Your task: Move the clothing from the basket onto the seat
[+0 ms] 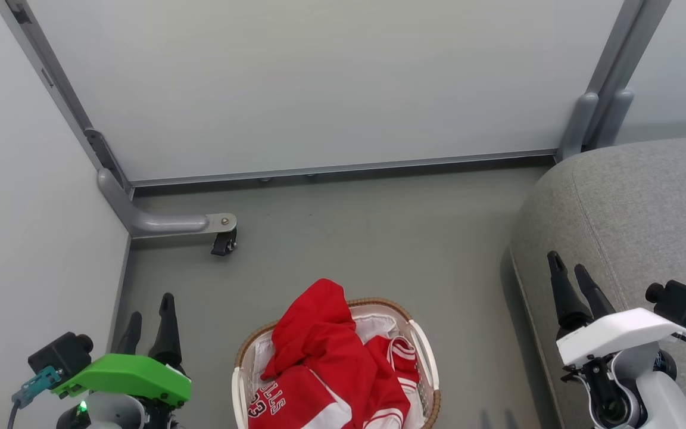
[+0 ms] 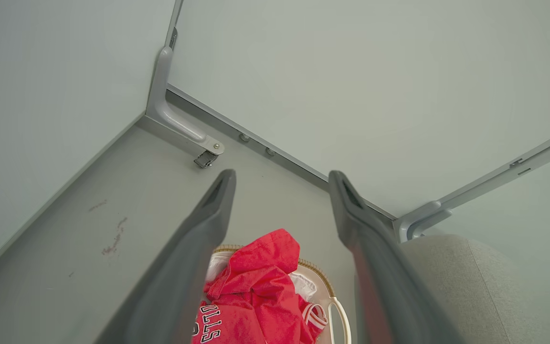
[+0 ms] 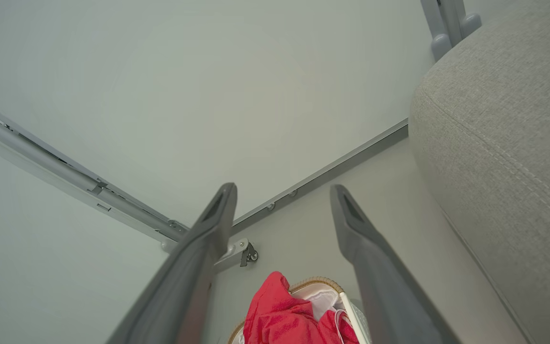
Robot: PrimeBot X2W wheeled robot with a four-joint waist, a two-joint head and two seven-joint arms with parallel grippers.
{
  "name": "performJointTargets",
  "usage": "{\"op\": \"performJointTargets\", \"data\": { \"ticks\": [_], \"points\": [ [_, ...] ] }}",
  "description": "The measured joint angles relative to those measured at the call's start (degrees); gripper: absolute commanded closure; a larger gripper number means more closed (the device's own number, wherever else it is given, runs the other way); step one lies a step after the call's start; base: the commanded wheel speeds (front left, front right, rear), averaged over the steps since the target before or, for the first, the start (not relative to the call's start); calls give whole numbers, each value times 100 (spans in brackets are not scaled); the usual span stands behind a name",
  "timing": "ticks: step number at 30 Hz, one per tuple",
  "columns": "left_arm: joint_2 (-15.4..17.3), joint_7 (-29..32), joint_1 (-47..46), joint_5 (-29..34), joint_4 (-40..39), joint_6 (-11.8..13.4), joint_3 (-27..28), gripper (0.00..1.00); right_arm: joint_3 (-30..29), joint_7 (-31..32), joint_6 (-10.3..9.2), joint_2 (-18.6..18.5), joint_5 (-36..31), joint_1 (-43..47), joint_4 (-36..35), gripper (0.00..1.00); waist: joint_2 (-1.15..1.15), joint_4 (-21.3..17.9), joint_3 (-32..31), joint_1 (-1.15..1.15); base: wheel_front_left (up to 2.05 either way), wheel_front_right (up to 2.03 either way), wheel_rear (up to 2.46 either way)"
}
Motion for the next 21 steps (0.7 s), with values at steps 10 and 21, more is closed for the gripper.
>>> {"op": "performJointTargets", "data": {
  "ticks": [10, 21],
  "points": [
    [147, -203, -16, 737, -192, 320, -264, 0, -14, -181, 0, 10, -975, -88, 90, 0, 0, 11, 14, 0, 0, 0, 0],
    [265, -381, -26, 1355, -435, 501, -316, 0, -120, -372, 0, 45, -1896, -178, -200, 0, 0, 22, 39, 0, 0, 0, 0]
  ]
}}
